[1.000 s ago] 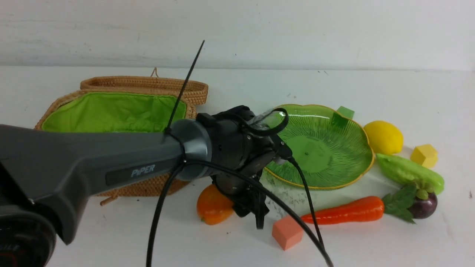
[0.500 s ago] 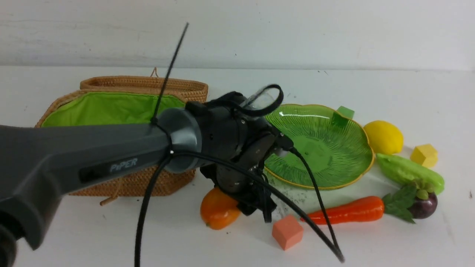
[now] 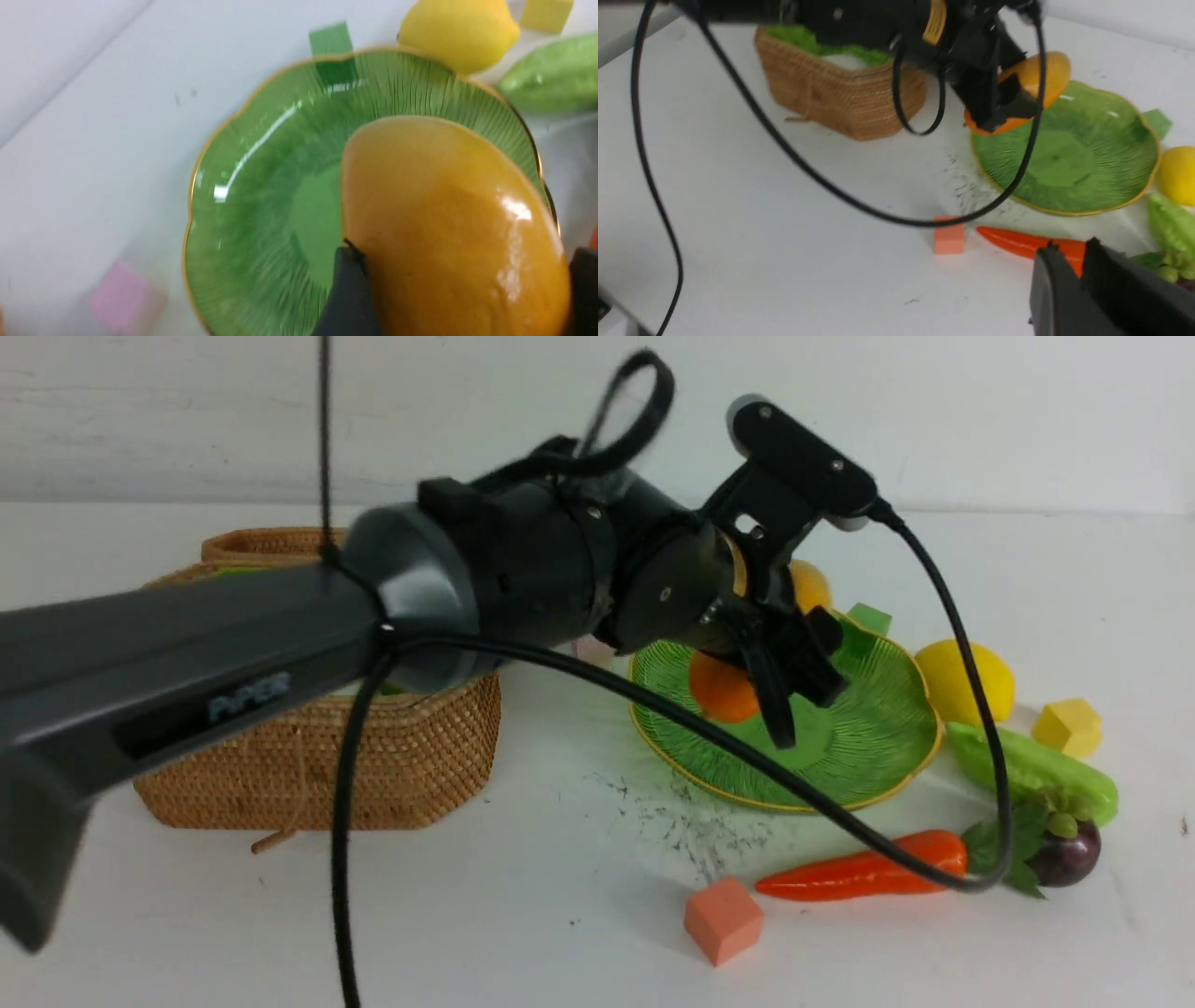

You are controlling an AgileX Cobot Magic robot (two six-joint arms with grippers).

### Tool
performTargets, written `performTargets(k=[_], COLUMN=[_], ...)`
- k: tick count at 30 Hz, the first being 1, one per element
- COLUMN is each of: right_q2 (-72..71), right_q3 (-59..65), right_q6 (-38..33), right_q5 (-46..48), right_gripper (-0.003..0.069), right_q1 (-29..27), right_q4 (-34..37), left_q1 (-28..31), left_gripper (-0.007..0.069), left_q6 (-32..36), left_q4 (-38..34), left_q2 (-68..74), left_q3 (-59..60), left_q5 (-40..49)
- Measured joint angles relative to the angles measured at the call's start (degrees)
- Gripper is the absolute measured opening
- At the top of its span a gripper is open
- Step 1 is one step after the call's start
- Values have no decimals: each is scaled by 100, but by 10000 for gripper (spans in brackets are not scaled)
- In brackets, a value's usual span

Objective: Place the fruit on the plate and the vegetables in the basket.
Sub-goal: Grab the mango with your left arm and place it on the right plate

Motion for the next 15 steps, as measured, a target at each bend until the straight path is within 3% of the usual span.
performTargets(k=[5, 15], right_q2=[0, 0], right_q3=[0, 0], right_q6=[425, 511], right_q5=[-80, 98], right_gripper=[99, 107], right_q1=[0, 0], right_q4=[-358, -391], left_q1=[113, 190], left_gripper=[528, 547], left_q6=[51, 51], left_q4=[16, 23], left_q2=[690, 1229], left_q3=[-69, -466], left_q5=[-789, -612])
